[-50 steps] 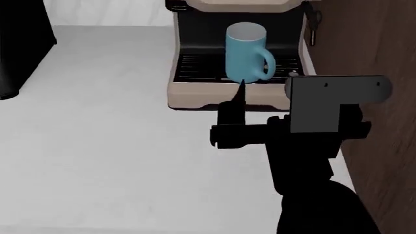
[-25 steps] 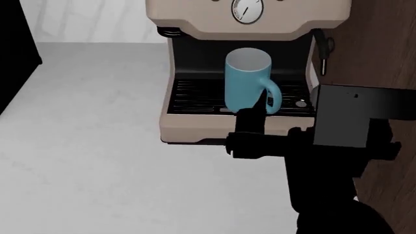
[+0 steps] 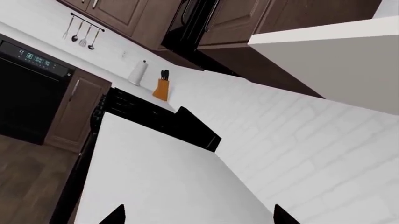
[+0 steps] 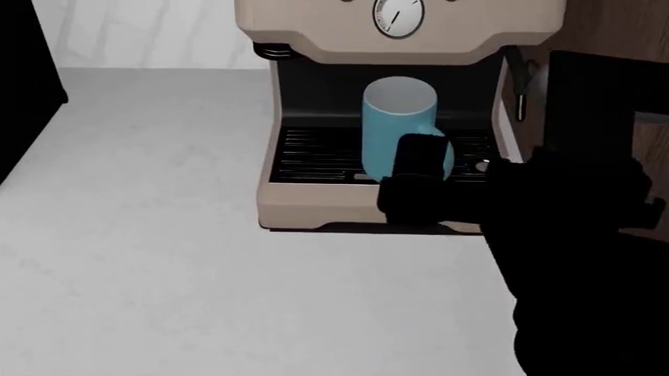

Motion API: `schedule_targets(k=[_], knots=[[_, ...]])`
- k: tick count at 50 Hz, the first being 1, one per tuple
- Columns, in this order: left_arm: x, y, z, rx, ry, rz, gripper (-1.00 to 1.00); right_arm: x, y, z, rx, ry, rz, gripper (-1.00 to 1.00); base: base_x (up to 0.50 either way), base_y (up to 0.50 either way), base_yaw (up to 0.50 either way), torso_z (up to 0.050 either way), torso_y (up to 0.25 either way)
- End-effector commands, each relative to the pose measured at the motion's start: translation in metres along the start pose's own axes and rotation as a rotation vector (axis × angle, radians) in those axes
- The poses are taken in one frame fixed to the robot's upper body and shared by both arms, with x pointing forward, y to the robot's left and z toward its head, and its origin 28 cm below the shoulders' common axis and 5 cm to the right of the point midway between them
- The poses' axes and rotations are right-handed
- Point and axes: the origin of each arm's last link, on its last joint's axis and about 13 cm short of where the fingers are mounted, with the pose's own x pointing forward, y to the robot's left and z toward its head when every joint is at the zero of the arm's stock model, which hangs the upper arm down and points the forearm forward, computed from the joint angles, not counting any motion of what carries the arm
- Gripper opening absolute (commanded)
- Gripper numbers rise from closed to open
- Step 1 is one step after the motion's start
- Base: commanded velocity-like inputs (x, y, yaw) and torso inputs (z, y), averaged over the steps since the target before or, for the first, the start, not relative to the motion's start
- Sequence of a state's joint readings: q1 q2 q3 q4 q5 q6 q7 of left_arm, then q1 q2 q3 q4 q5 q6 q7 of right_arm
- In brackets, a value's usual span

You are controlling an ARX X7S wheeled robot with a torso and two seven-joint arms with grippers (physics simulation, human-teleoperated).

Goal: Pick the mug from under the coffee machine dispenser and place it on the counter.

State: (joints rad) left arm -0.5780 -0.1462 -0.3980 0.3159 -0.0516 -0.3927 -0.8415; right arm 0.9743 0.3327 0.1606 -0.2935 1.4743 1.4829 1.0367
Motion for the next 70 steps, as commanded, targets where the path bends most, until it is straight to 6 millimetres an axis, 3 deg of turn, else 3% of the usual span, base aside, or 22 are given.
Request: schedule_targets(k=[1, 22, 39, 57, 70], knots=[[0.0, -0.001, 0.0, 0.002, -0.003, -0.001, 1.0, 0.018, -0.016, 0.021, -0.004, 0.073, 0.011, 1.0, 0.01, -0.01, -0.01, 0.0, 0.0], [0.0, -0.001, 0.0, 0.002, -0.006, -0.004, 1.0, 0.07, -0.027, 0.027, -0.048, 0.153, -0.002, 1.0, 0.01, -0.02, -0.01, 0.002, 0.0], [0.0, -0.001, 0.0, 0.002, -0.006, -0.002, 1.0, 0.086, -0.037, 0.025, -0.103, 0.237, -0.065, 1.0, 0.01, -0.01, -0.01, 0.004, 0.001], [0.0, -0.001, 0.001, 0.008, -0.015, 0.003, 1.0, 0.097, -0.04, 0.045, -0.219, 0.296, -0.065, 1.0, 0.0, -0.01, -0.01, 0.004, 0.004], [0.0, -0.001, 0.0, 0.015, -0.017, 0.003, 1.0, 0.107, -0.044, 0.04, -0.245, 0.345, -0.059, 1.0, 0.0, -0.01, -0.01, 0.003, 0.004]])
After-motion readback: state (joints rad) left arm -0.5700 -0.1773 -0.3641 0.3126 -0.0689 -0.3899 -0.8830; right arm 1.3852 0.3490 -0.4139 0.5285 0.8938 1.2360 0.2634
